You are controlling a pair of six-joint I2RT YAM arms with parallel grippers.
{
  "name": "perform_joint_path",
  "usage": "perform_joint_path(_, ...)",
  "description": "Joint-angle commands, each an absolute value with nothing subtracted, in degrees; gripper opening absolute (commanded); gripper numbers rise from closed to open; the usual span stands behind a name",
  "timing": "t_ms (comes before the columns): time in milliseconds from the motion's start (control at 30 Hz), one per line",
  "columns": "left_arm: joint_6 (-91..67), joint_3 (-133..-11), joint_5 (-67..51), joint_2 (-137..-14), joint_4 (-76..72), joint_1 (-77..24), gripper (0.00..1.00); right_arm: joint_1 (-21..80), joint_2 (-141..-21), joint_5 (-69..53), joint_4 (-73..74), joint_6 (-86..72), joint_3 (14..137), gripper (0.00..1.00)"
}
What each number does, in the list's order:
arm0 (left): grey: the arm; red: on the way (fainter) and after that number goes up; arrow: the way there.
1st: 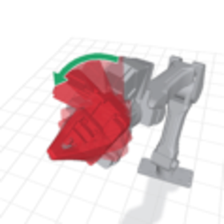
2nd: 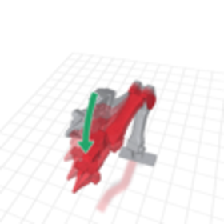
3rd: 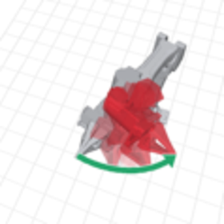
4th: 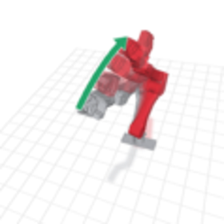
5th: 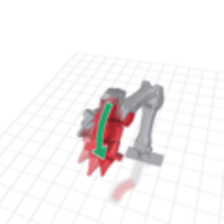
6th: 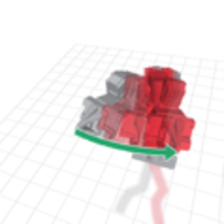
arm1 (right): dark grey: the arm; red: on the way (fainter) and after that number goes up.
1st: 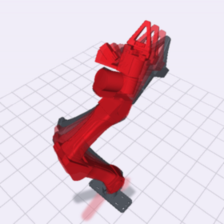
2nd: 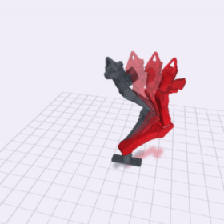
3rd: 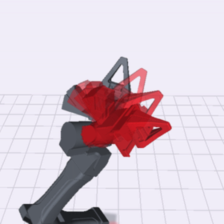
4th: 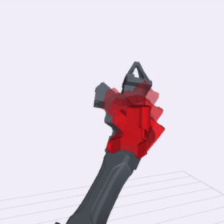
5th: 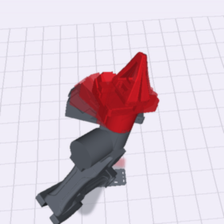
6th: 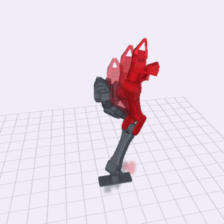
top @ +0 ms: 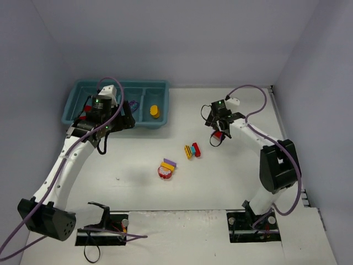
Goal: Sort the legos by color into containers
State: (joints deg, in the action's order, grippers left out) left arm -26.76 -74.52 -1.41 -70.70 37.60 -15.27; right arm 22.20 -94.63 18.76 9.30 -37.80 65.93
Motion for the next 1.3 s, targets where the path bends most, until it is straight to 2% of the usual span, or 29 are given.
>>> perform_joint_path(0,-28.57,-75.41,-3.43,-66.89,37.79,-15.29,0.76,21.01,-98.68,23.73,13.62,-43.41,70.57,0.70)
perform_joint_path(367,-29.00,-71.90,-5.80,-63.37,38.85,-15.38,0.76,18.11,-107.84,22.24,13.89,-46.76,74.09,0.58)
perform_joint_path(500,-28.74,-71.37,-5.89,-63.11,38.85,-15.38,0.76,18.02,-108.46,23.20,13.89,-46.50,74.44,0.48)
perform_joint_path(633,-28.65,-71.89,-6.06,-63.46,38.50,-15.38,0.76,18.02,-108.46,23.55,13.89,-45.62,74.79,0.47)
perform_joint_path(733,-28.65,-72.16,-6.59,-63.98,38.23,-15.38,0.76,18.02,-108.28,23.82,13.89,-45.18,74.79,0.42)
perform_joint_path(900,-28.83,-72.07,-7.03,-64.42,38.06,-15.38,0.76,18.02,-108.11,23.91,13.89,-44.21,74.97,0.18)
perform_joint_path(967,-29.09,-71.90,-7.56,-64.42,37.97,-15.38,0.76,18.10,-107.41,23.91,13.89,-43.42,75.14,0.01)
perform_joint_path(1100,-28.83,-71.54,-9.57,-64.25,36.39,-15.82,0.76,18.63,-102.93,19.96,10.31,-38.34,74.27,0.00)
perform_joint_path(1267,-30.23,-71.46,-15.10,-65.30,32.88,-17.40,0.76,19.07,-88.02,2.34,-4.18,-26.39,68.04,0.00)
